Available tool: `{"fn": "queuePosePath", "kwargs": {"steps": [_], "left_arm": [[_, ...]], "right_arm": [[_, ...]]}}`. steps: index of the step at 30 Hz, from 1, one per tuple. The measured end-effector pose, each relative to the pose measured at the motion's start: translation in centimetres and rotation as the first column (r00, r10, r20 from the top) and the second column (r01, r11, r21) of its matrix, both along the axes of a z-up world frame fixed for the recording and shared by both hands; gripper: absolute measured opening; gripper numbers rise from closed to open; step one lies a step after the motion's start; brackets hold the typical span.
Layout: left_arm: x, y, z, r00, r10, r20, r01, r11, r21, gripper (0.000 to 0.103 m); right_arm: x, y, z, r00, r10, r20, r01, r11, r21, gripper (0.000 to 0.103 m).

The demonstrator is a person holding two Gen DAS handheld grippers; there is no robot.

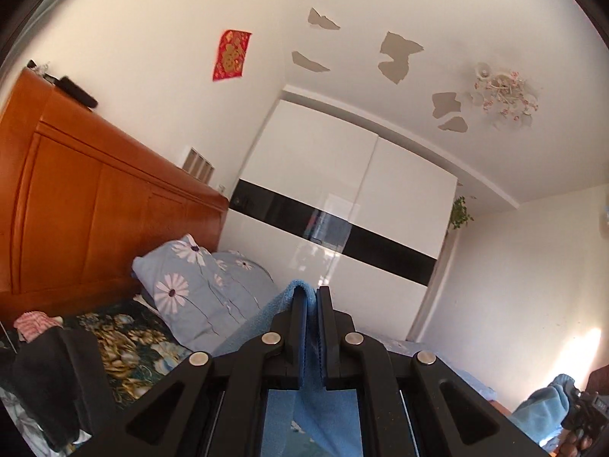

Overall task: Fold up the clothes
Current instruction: 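Lift the sweatpants with both grippers and stretch them out above the blanket, then lower the sweatpants flat onto the blanket and open both grippers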

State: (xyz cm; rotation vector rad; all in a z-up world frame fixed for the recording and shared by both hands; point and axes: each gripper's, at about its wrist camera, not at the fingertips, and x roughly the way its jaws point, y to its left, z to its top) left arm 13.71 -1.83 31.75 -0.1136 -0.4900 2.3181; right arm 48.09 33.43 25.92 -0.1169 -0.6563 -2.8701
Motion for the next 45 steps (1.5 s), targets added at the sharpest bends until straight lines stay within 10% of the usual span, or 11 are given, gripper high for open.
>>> {"fn": "queuePosePath", "kwargs": {"steps": [7, 13, 21, 27, 36, 41, 45], "left_arm": [[-1.9, 3.1, 0.2, 0.998, 0.060, 0.017, -0.057, 0.985, -0.162, 0.005], [-6.8, 13.7, -9.4, 0.975, 0.039, 0.217, 0.029, 0.952, -0.305, 0.005], [-12.5, 29.8, -27.1, 0.847, 0.056, 0.529, 0.256, 0.829, -0.497, 0.005], [-14.4, 42.1, -32.0, 0.807, 0.076, 0.586, 0.369, 0.710, -0.599, 0.005], [-19.4, 53.2, -38.2, 0.685, 0.008, 0.729, 0.557, 0.640, -0.530, 0.014], [-20.6, 52.2, -39.6, 0.471, -0.165, 0.866, 0.709, 0.655, -0.261, 0.046], [-20.7, 48.5, -37.0, 0.531, -0.196, 0.824, 0.699, 0.650, -0.296, 0.056]], "right_arm": [[-3.3, -0.6, -0.6, 1.000, 0.019, 0.002, -0.019, 1.000, 0.021, 0.009], [-4.7, 7.8, -8.2, 0.976, -0.114, 0.187, 0.137, 0.984, -0.112, 0.009], [-6.2, 18.6, -19.3, 0.850, -0.225, 0.476, 0.373, 0.896, -0.241, 0.009], [-8.4, 27.4, -24.1, 0.735, -0.273, 0.620, 0.515, 0.820, -0.249, 0.009], [-11.7, 39.3, -29.5, 0.555, -0.319, 0.768, 0.683, 0.702, -0.202, 0.009], [-14.0, 42.0, -32.0, 0.455, -0.330, 0.827, 0.720, 0.682, -0.124, 0.009], [-15.6, 42.8, -33.8, 0.400, -0.322, 0.858, 0.739, 0.667, -0.094, 0.009]]}}
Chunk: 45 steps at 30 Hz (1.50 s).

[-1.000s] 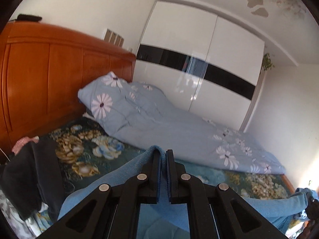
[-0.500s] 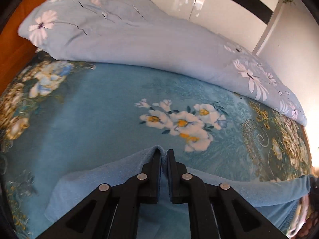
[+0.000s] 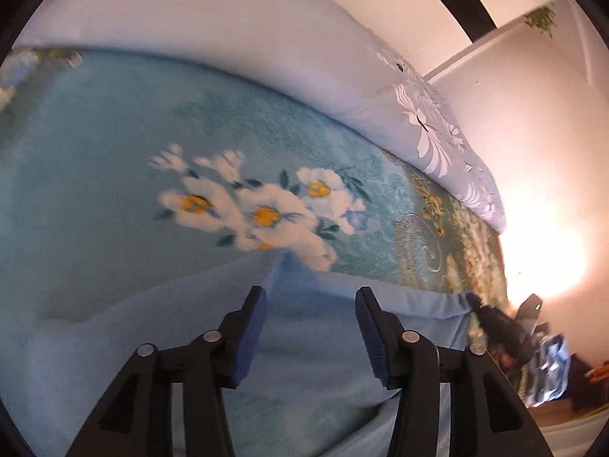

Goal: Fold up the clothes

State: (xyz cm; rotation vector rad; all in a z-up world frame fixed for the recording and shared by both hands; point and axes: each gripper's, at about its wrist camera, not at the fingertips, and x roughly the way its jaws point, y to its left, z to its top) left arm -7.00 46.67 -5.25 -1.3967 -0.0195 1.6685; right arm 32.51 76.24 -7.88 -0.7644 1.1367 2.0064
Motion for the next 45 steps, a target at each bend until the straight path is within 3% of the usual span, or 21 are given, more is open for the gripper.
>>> {"fn": "queuePosePath", "kwargs": {"steps": [4, 5, 6, 8, 12, 14, 16, 21, 26, 27, 29, 30, 32, 35, 37, 39, 42, 45], "left_arm": [[1.0, -5.4, 2.4, 0.982, -0.001, -0.188, -0.009, 0.999, -0.052, 0.061], [1.5, -7.0, 2.6, 0.975, -0.004, -0.221, -0.009, 0.998, -0.060, 0.062], [1.9, -8.6, 2.7, 0.967, -0.008, -0.253, -0.009, 0.998, -0.067, 0.063], [3.2, -11.4, 2.5, 0.945, -0.032, -0.325, -0.001, 0.995, -0.101, 0.064], [6.3, -14.7, 0.0, 0.881, -0.147, -0.451, 0.053, 0.975, -0.214, 0.064], [7.3, -15.6, -1.3, 0.838, -0.180, -0.515, 0.042, 0.963, -0.267, 0.064], [7.5, -15.5, -2.7, 0.818, -0.207, -0.536, 0.041, 0.951, -0.306, 0.064], [7.7, -14.7, -5.2, 0.824, -0.284, -0.490, 0.112, 0.930, -0.351, 0.062], [7.5, -15.4, -5.3, 0.829, -0.256, -0.498, 0.107, 0.945, -0.308, 0.062], [7.5, -15.6, -5.3, 0.829, -0.244, -0.503, 0.100, 0.950, -0.295, 0.057], [7.5, -16.0, -5.1, 0.829, -0.220, -0.515, 0.086, 0.959, -0.271, 0.031], [7.4, -16.3, -5.1, 0.830, -0.206, -0.518, 0.079, 0.963, -0.256, 0.011], [6.1, -17.2, -4.7, 0.875, -0.143, -0.463, 0.071, 0.983, -0.168, 0.006], [2.9, -19.2, -3.3, 0.906, 0.017, -0.424, -0.033, 0.999, -0.029, 0.005], [0.2, -20.8, -2.2, 0.919, 0.129, -0.372, -0.115, 0.992, 0.059, 0.005], [-3.3, -22.5, -0.9, 0.928, 0.237, -0.288, -0.200, 0.968, 0.153, 0.005], [-8.2, -23.3, 0.0, 0.919, 0.342, -0.197, -0.307, 0.933, 0.186, 0.005], [-11.2, -21.9, 0.3, 0.911, 0.367, -0.189, -0.345, 0.928, 0.141, 0.005]], "right_arm": [[-0.6, -1.0, 1.1, 1.000, 0.022, 0.013, -0.023, 0.999, 0.034, 0.013], [-0.4, -1.6, 1.8, 1.000, 0.028, 0.002, -0.028, 0.998, 0.049, 0.027], [-0.1, -2.6, 2.6, 0.999, 0.040, -0.022, -0.039, 0.997, 0.070, 0.050], [0.8, -4.6, 4.2, 0.995, 0.067, -0.071, -0.059, 0.992, 0.113, 0.066], [1.8, -9.9, 6.6, 0.982, 0.162, -0.099, -0.140, 0.971, 0.196, 0.072], [2.3, -12.4, 6.9, 0.973, 0.211, -0.096, -0.190, 0.963, 0.193, 0.072], [2.7, -14.8, 7.1, 0.961, 0.259, -0.093, -0.238, 0.953, 0.189, 0.072], [3.0, -18.1, 7.6, 0.948, 0.303, -0.093, -0.285, 0.944, 0.167, 0.072], [3.2, -19.7, 8.7, 0.945, 0.313, -0.095, -0.293, 0.939, 0.180, 0.072], [3.1, -19.9, 8.8, 0.945, 0.316, -0.088, -0.296, 0.937, 0.187, 0.072], [2.7, -20.3, 8.7, 0.946, 0.316, -0.079, -0.297, 0.937, 0.184, 0.072], [2.6, -20.4, 8.6, 0.946, 0.314, -0.081, -0.297, 0.939, 0.174, 0.072], [2.4, -20.4, 8.1, 0.947, 0.311, -0.084, -0.297, 0.943, 0.150, 0.072], [1.9, -20.6, 7.5, 0.947, 0.312, -0.074, -0.301, 0.946, 0.122, 0.072], [1.6, -20.8, 7.2, 0.948, 0.313, -0.062, -0.305, 0.946, 0.112, 0.072], [1.4, -20.9, 7.0, 0.949, 0.311, -0.050, -0.304, 0.946, 0.109, 0.072], [1.2, -21.0, 6.6, 0.952, 0.304, -0.034, -0.300, 0.948, 0.103, 0.072], [0.9, -20.8, 5.9, 0.959, 0.283, -0.021, -0.280, 0.956, 0.085, 0.072]]}}
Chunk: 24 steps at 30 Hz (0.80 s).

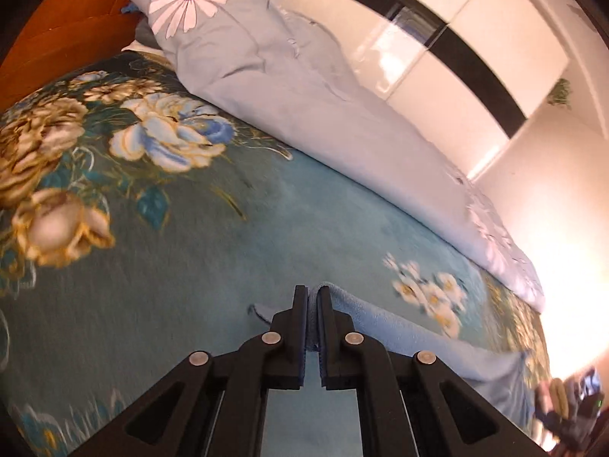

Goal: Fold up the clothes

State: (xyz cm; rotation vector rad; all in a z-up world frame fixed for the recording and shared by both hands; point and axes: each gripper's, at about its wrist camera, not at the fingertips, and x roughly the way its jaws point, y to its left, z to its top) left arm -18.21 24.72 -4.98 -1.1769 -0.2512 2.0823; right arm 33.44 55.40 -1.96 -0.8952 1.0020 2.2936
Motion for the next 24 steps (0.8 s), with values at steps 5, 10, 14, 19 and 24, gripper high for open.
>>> {"fn": "queuePosePath", "kwargs": {"steps": [5, 10, 14, 19, 24], "left_arm": [[-2.2, 3.6, -0.6, 0.997, 0.055, 0.047, -0.053, 0.997, -0.050, 0.009], [-3.6, 4.4, -2.4, 0.986, 0.090, 0.140, -0.090, 0.996, -0.006, 0.020], [-0.8, 3.1, -2.4, 0.989, 0.038, 0.141, -0.033, 0.999, -0.042, 0.027], [6.7, 0.8, -3.1, 0.962, -0.141, 0.234, 0.150, 0.988, -0.021, 0.046], [14.3, -1.9, -6.6, 0.892, -0.210, 0.401, 0.239, 0.971, -0.022, 0.046]], "right_arm": [[-0.2, 0.2, -0.6, 1.000, -0.022, 0.021, 0.023, 1.000, -0.013, 0.072], [0.1, 0.1, -0.9, 0.998, -0.027, 0.057, 0.027, 1.000, 0.006, 0.072], [1.3, 0.1, -1.1, 0.997, -0.048, 0.060, 0.047, 0.999, 0.016, 0.072], [3.6, -0.3, -1.9, 0.997, -0.080, 0.005, 0.080, 0.996, -0.039, 0.072], [6.0, -1.5, -2.2, 0.995, -0.088, -0.051, 0.083, 0.992, -0.095, 0.072]]}}
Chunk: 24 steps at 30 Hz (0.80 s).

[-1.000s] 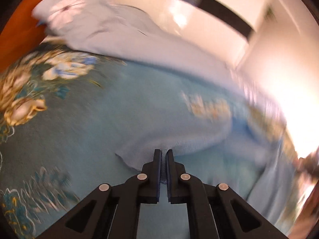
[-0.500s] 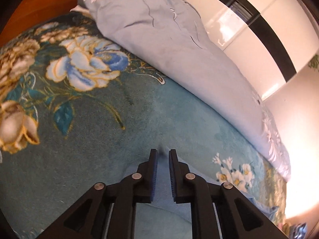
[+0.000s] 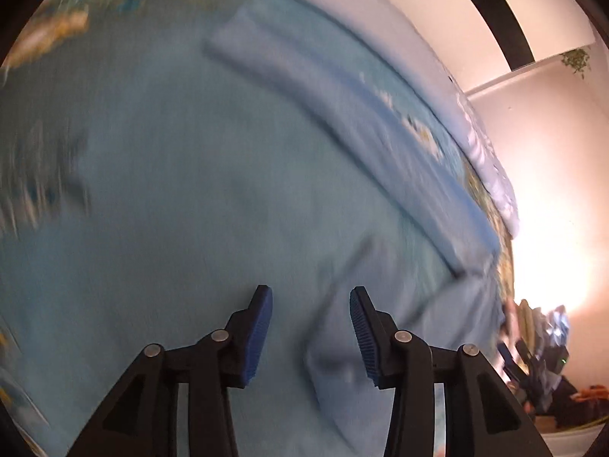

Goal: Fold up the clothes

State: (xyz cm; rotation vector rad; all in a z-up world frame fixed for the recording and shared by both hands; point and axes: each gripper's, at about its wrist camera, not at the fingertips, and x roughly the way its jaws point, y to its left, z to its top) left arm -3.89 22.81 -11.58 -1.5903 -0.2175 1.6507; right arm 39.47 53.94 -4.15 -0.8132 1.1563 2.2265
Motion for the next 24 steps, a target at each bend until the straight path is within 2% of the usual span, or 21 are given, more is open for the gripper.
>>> {"fn": "queuePosePath", "kwargs": {"steps": [3, 5, 6, 7, 8, 11, 15, 18, 19, 21, 24], "left_arm": [[2.8, -1.9, 0.4, 0.998, 0.056, 0.003, -0.056, 0.998, 0.042, 0.046], [4.1, -2.3, 0.3, 0.995, 0.096, 0.002, -0.096, 0.994, 0.058, 0.041], [4.7, -2.4, 0.3, 0.993, 0.116, 0.003, -0.116, 0.991, 0.063, 0.020], [5.0, -2.3, 0.4, 0.991, 0.133, 0.013, -0.134, 0.988, 0.081, 0.009], [5.7, -2.0, 1.0, 0.989, 0.151, 0.006, -0.150, 0.983, 0.106, 0.009], [8.5, 0.2, 4.3, 0.989, 0.126, -0.072, -0.109, 0.974, 0.200, 0.008], [14.3, 7.0, 7.2, 0.991, -0.049, -0.128, 0.083, 0.956, 0.280, 0.008], [18.3, 12.6, 6.2, 0.975, -0.191, -0.110, 0.213, 0.943, 0.255, 0.012], [19.5, 14.1, 5.6, 0.969, -0.230, -0.095, 0.247, 0.939, 0.240, 0.016], [21.2, 15.3, 4.7, 0.960, -0.270, -0.073, 0.280, 0.940, 0.196, 0.025], [21.8, 13.3, 4.8, 0.959, -0.274, -0.076, 0.284, 0.931, 0.231, 0.035]], "right_arm": [[1.4, -0.7, 0.5, 1.000, 0.008, -0.019, -0.008, 1.000, 0.014, 0.072], [2.0, -1.1, 0.6, 1.000, 0.010, -0.026, -0.009, 1.000, 0.021, 0.072], [2.2, -1.2, 0.5, 0.999, 0.013, -0.034, -0.012, 1.000, 0.015, 0.072], [2.5, -1.3, 0.5, 0.999, 0.015, -0.043, -0.015, 1.000, 0.010, 0.072], [2.8, -1.4, 0.4, 0.998, 0.020, -0.055, -0.020, 1.000, 0.001, 0.072], [3.3, -1.7, 0.3, 0.997, 0.027, -0.071, -0.027, 1.000, 0.000, 0.072], [3.2, -1.6, 0.1, 0.992, 0.017, -0.121, -0.019, 1.000, -0.019, 0.072], [1.9, -1.7, 0.0, 0.989, 0.029, -0.148, -0.035, 0.999, -0.039, 0.072], [1.4, -1.6, -0.1, 0.989, 0.034, -0.145, -0.040, 0.999, -0.035, 0.072], [0.6, -1.3, -0.6, 0.992, 0.035, -0.118, -0.038, 0.999, -0.030, 0.072], [-0.5, -0.4, -1.8, 0.998, 0.019, -0.061, -0.020, 1.000, -0.012, 0.072]]}}
